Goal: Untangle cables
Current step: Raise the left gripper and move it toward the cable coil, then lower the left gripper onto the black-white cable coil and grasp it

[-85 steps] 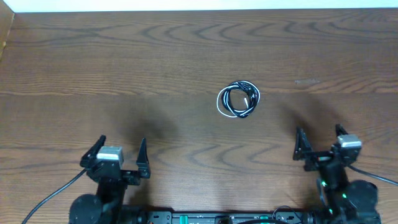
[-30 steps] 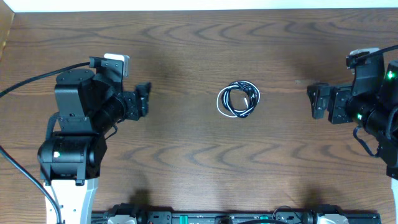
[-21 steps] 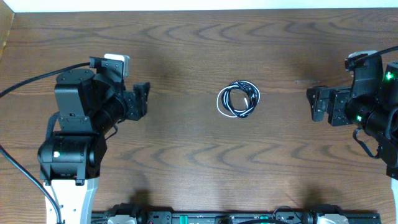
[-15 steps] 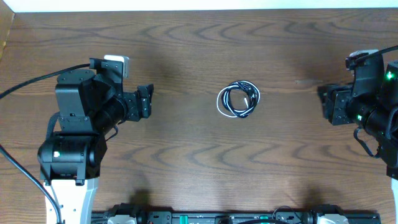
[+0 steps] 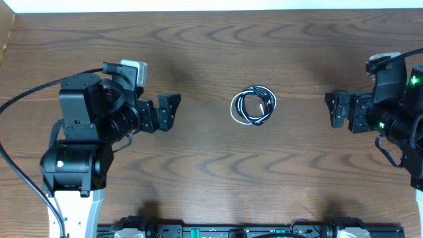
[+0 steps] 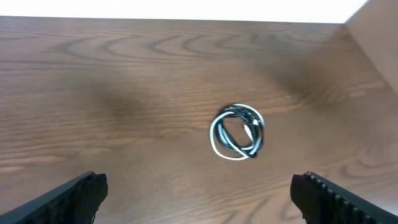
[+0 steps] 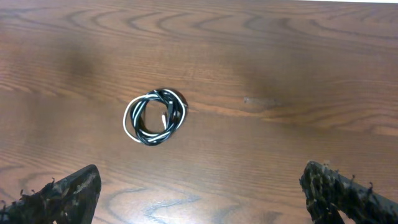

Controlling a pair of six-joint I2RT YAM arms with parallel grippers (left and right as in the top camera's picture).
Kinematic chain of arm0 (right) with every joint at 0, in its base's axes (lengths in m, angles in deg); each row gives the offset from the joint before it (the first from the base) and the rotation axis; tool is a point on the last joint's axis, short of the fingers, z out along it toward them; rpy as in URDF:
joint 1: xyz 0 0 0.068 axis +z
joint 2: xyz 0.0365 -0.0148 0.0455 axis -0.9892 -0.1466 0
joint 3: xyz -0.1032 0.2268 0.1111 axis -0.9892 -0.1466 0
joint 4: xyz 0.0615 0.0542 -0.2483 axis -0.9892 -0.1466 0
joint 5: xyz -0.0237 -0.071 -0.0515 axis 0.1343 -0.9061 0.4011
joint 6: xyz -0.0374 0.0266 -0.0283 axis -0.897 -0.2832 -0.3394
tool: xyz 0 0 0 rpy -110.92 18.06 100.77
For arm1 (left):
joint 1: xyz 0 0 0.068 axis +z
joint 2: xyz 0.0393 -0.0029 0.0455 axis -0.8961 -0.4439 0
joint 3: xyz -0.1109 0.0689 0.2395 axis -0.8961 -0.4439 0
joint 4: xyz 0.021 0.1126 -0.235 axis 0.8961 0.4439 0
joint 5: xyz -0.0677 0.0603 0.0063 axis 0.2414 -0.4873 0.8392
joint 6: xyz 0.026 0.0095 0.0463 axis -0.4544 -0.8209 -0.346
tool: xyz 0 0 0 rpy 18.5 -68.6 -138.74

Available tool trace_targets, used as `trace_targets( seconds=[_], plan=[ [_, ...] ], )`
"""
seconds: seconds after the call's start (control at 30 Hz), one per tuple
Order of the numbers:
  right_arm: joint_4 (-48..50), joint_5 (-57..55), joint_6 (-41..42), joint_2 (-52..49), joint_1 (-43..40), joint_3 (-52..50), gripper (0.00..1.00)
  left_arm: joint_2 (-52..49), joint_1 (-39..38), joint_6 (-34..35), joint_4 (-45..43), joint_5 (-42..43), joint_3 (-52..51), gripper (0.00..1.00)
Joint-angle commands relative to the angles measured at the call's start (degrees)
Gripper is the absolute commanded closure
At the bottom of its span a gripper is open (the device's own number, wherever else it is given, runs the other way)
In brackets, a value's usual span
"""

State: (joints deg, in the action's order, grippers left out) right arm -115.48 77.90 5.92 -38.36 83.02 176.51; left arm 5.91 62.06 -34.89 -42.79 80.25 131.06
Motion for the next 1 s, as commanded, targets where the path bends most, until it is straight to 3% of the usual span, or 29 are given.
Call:
trace_targets(
  seconds=[0.0, 0.33, 0.5, 0.8, 0.97],
  plan=[
    [0.76, 1.29, -0.26, 0.59, -0.07, 1.27, 0.01, -0.07, 0.22, 0.44, 0.35, 3.32, 0.72, 0.00],
    [2.27, 1.75, -6.67, -1.62, -0.07, 1.27, 0.01, -1.95, 0.02, 0.17, 1.27, 11.72, 0.66, 0.00],
    [2.54, 4.79, -8.85, -3.08, -0.07, 0.90, 0.01, -4.83, -4.17, -2.69, 0.90, 11.85, 0.66, 0.00],
    [2.19, -12.22, 3.98, -5.73, -0.07, 0.83, 0.01, -11.43, -17.27, -4.68, -8.76, 10.73, 0.66, 0.00],
    [1.46, -24.83, 13.77, -5.73, -0.07, -1.29, 0.01, -15.34, -22.18, -1.81, -11.65, 2.25, 0.66, 0.00]
  ],
)
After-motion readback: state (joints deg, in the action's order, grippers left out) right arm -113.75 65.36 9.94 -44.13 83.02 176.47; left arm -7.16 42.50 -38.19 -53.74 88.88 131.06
